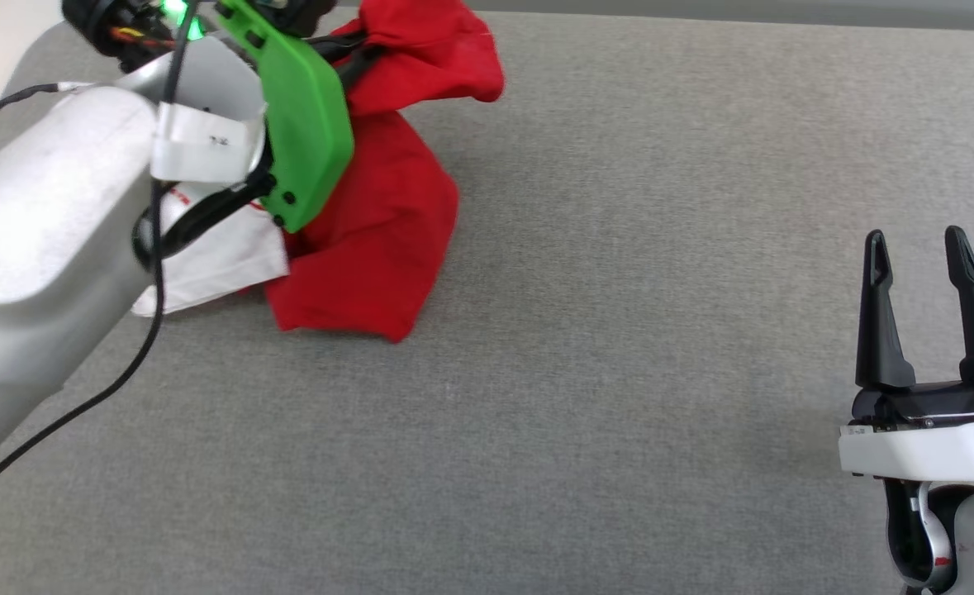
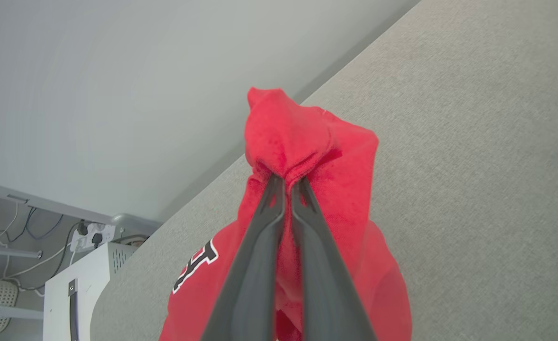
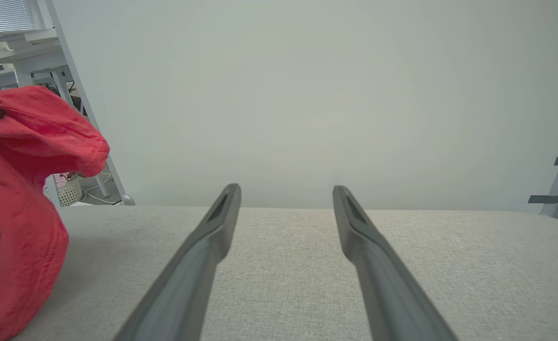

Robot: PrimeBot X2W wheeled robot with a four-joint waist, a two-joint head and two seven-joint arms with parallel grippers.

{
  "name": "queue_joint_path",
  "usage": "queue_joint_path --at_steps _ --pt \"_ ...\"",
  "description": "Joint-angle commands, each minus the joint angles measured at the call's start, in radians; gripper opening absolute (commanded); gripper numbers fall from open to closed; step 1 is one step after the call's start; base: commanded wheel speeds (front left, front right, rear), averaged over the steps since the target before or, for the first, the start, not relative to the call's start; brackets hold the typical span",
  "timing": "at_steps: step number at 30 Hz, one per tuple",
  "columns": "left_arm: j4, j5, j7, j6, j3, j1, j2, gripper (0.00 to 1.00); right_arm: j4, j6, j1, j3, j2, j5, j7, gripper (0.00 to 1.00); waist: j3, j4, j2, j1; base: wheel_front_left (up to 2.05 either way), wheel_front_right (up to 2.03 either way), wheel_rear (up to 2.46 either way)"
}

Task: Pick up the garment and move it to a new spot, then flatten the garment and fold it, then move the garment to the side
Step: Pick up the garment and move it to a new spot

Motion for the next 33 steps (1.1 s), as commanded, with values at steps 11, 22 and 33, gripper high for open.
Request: queue_joint_path --at_steps 11,22,33 --pt "-0.053 0.020 -0.090 0.002 -0.164 -0.124 -0.218 0.00 0.008 -0.001 0.019 -0.071 -0.001 0.069 -0.005 1.00 0.025 -0.204 0.0000 0.0001 0.00 0.00 0.00" --pt "-0.005 0.038 -0.093 0.002 -0.222 0.077 -0.437 0.00 0.002 -0.001 -0.014 -0.124 -0.001 0.087 -0.005 1.00 0.097 -0.228 0.0000 0.0001 0.00 0.00 0.00" --pt "0.048 0.198 0.082 0.002 -0.223 0.406 -0.527 0.00 0.008 -0.001 -0.054 -0.117 -0.001 0.087 -0.005 1.00 0.158 -0.242 0.0000 0.0001 0.00 0.00 0.00"
